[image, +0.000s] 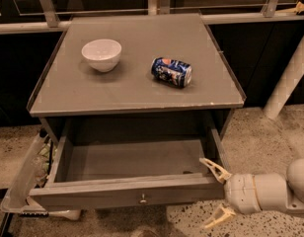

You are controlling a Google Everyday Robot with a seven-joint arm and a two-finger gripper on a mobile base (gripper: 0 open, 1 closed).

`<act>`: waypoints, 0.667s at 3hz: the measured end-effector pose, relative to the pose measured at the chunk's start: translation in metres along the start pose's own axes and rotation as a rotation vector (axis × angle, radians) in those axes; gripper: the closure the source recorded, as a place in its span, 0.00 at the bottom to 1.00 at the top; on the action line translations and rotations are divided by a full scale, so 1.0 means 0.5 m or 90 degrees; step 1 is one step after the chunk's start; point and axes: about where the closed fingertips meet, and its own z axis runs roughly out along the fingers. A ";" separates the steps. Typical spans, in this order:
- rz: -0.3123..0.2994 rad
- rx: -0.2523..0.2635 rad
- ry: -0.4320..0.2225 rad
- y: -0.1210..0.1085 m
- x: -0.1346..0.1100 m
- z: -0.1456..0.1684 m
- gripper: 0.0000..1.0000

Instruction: Open top drawer

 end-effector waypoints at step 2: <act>0.000 0.000 0.000 -0.007 -0.023 -0.015 0.64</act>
Offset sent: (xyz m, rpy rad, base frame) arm -0.0856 -0.0340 -0.0105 0.0539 -0.0023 -0.0015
